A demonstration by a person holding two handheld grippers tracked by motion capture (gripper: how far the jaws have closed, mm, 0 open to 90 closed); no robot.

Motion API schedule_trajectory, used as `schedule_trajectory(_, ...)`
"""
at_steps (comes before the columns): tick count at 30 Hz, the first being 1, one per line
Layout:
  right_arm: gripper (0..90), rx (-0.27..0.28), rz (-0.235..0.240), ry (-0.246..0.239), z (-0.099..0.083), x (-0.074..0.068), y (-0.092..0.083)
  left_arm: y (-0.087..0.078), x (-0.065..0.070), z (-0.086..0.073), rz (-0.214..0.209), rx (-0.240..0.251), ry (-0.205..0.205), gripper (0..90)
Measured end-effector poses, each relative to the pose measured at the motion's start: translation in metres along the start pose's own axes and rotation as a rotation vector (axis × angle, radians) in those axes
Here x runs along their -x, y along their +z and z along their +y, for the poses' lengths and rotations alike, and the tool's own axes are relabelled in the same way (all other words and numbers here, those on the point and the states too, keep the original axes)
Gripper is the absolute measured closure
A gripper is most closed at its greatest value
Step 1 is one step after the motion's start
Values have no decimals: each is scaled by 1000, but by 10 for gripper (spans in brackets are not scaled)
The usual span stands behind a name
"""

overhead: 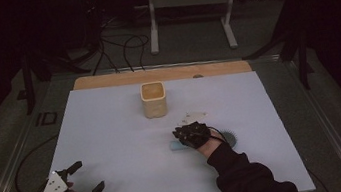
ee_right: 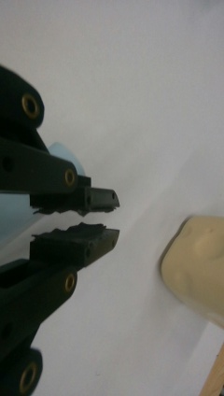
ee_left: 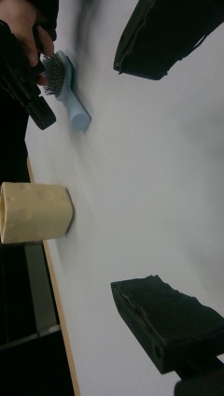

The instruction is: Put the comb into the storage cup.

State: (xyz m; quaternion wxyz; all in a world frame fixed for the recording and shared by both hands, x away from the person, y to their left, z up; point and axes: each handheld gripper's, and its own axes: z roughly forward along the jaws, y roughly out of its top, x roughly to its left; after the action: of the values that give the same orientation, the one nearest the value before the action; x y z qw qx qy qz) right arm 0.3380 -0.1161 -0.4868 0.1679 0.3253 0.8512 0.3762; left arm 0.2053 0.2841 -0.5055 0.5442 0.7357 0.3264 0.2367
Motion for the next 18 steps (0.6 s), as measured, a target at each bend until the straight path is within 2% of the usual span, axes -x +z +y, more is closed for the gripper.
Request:
schedule_trajectory(5, 895, -29, 0, 13, -1, 0, 3, 0, 0, 0, -3, -3, 1, 0)
schedule_trajectory(18, 899, -89, -7, 21, -1, -5, 16, 0, 0, 0, -5, -3, -1, 0)
